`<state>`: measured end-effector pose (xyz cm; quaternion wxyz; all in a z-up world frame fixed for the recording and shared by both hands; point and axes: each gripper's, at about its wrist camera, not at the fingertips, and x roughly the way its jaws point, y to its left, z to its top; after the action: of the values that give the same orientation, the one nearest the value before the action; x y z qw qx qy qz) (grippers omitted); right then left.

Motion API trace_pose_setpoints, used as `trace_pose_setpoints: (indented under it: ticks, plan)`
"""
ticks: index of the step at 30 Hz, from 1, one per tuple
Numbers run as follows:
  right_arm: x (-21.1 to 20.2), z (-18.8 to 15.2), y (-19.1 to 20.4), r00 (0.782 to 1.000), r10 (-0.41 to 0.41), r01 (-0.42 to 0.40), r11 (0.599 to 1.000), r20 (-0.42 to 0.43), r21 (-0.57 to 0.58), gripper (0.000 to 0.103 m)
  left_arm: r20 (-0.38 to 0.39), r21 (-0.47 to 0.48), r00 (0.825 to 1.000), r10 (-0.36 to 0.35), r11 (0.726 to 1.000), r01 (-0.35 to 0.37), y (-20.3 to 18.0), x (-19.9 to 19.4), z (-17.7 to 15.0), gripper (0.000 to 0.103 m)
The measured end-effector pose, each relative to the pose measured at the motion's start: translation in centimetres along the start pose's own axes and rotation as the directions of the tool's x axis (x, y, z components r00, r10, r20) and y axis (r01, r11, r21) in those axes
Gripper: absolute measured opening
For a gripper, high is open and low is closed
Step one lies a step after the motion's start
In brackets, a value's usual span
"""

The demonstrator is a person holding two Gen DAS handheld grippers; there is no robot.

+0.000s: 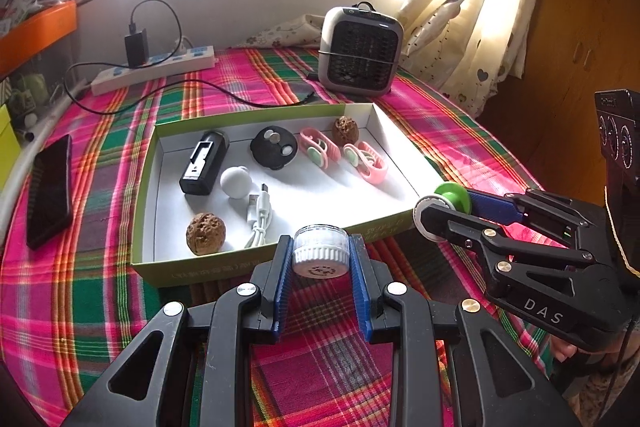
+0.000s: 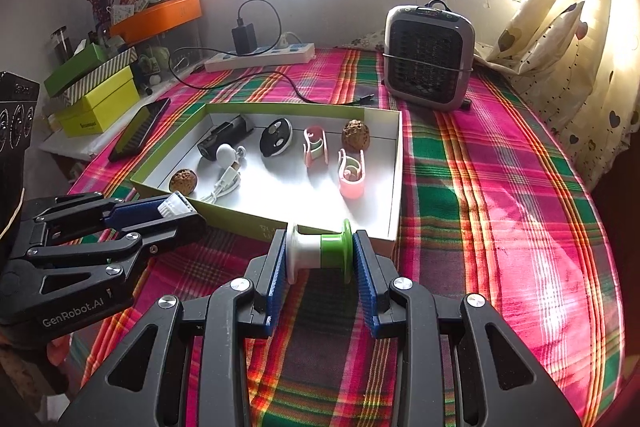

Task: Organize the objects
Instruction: 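Carry the spool with the right tool while the left tool carries the white container into the box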

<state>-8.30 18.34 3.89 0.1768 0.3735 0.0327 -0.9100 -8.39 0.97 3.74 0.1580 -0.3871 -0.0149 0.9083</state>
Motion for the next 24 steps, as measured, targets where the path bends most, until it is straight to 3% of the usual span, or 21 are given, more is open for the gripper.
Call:
trace_pose_setpoints:
  ticks: [16, 24]
  plan:
    - [1.4, 2.9, 0.0, 0.999, 0.036, -0.036, 0.999, 0.007, -0.023, 0.033, 0.001, -0.019, 1.000, -0.007, 1.000, 0.007, 0.7, 1.3, 1.6, 0.025]
    - [3.9, 4.2, -1.2, 0.996, 0.084, -0.084, 0.996, -0.040, 0.008, 0.033, -0.027, -0.018, 1.000, -0.002, 1.000, 0.001, 1.0, 2.7, 2.0, 0.025]
